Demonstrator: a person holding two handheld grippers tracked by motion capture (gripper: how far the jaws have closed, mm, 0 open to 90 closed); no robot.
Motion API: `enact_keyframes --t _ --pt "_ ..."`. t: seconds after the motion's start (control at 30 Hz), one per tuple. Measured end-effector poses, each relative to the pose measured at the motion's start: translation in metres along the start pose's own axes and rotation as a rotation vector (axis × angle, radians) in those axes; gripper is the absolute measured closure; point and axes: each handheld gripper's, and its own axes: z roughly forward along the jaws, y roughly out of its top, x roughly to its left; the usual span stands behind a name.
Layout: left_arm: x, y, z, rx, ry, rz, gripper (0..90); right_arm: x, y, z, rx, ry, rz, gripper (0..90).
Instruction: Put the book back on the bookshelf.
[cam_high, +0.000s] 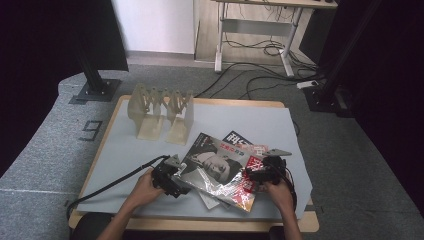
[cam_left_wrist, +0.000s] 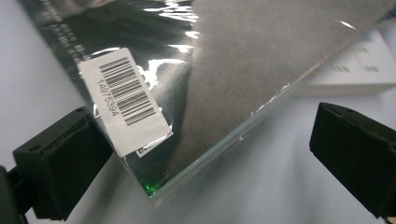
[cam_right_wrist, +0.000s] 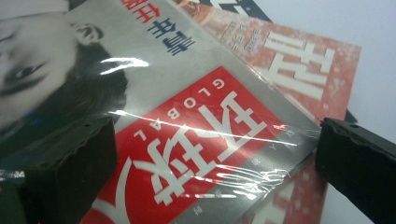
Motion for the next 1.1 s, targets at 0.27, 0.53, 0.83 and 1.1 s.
enact_keyframes --t 0.27,0.53,0.83,1.1 --pt "-0.015 -0.006 0.003 0.028 -0.055 0.015 0.0 -0.002 0.016 0.016 0.006 0.007 -0.021 0.0" --pt "-0.003 -0.001 -0.008 -0.021 -0.002 -0.012 0.0 -0.003 0.021 0.018 0.006 0.009 -0.022 2.3" --pt "0.021 0.008 -0.009 -0.077 -0.022 -0.093 2.1 0.008 -0.005 -0.009 0.015 0.028 -0.016 3.5" --pt "0.01 0.021 -0.002 -0.051 -0.013 -0.035 1.6 0.026 -0.014 -0.017 0.017 0.065 -0.034 4.6"
